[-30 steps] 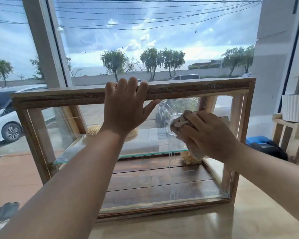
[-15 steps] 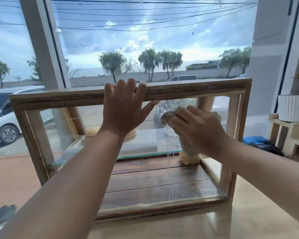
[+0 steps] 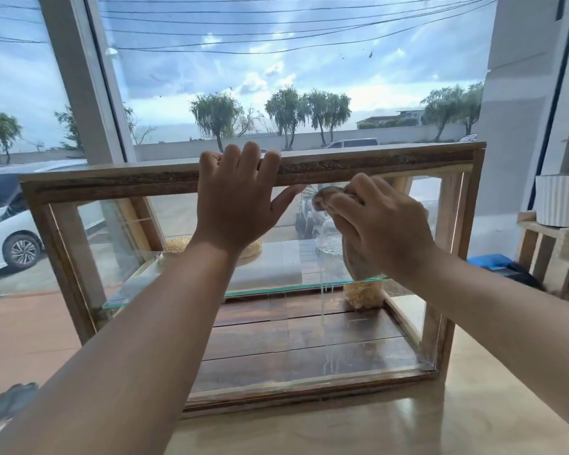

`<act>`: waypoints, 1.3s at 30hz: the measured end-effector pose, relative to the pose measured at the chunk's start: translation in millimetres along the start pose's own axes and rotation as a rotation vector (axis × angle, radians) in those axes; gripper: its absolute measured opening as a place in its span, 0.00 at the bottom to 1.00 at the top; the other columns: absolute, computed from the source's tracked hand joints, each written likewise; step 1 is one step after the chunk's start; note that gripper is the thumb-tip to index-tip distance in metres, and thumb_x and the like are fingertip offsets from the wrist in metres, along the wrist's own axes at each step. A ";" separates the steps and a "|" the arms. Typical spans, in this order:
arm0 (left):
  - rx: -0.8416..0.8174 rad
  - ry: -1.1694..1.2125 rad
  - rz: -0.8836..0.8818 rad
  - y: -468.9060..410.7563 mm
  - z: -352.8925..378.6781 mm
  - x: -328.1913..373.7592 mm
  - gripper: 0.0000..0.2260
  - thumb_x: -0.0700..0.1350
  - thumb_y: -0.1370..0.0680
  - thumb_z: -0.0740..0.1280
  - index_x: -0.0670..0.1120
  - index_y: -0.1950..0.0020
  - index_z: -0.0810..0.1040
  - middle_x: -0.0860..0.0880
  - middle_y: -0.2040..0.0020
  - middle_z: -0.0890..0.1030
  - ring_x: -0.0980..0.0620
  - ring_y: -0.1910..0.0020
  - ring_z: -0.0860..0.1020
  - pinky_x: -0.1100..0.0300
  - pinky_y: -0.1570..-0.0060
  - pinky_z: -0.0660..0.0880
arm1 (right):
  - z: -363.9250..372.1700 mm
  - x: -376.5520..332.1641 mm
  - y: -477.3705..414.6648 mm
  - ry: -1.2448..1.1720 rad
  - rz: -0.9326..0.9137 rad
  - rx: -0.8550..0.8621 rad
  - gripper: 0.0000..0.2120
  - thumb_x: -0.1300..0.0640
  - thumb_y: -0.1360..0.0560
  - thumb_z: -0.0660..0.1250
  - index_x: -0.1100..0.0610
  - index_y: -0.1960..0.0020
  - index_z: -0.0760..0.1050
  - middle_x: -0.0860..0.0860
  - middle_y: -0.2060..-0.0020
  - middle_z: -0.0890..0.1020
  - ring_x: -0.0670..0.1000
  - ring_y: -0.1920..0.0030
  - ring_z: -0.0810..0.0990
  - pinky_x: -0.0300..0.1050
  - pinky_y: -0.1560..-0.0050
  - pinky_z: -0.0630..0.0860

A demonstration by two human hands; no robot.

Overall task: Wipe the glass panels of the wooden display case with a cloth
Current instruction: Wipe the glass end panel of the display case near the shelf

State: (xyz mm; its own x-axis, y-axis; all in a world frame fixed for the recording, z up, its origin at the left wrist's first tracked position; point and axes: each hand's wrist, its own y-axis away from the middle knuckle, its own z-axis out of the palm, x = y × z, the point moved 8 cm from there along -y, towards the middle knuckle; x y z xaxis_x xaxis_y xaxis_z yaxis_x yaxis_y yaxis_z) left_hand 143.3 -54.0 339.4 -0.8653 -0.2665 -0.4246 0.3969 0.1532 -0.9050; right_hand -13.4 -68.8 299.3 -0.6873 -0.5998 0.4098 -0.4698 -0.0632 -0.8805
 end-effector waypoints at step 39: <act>-0.065 0.054 0.064 -4.8 -3.4 -2.7 0.24 0.65 0.17 0.53 0.44 0.44 0.73 0.44 0.53 0.77 0.43 0.58 0.75 0.50 0.58 0.68 | 20.3 -20.6 25.2 0.060 -0.320 -0.129 0.08 0.64 0.26 0.69 0.53 0.50 0.77 0.55 0.59 0.77 0.55 0.64 0.75 0.47 0.70 0.74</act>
State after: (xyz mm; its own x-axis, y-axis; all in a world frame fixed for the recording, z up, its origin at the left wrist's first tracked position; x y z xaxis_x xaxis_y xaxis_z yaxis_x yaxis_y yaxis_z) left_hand 142.7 -50.8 345.0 -0.8546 -0.2030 -0.4780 0.4329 0.2302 -0.8716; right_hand 0.2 -74.1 263.8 -0.5234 -0.5180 0.6766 -0.7301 -0.1369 -0.6695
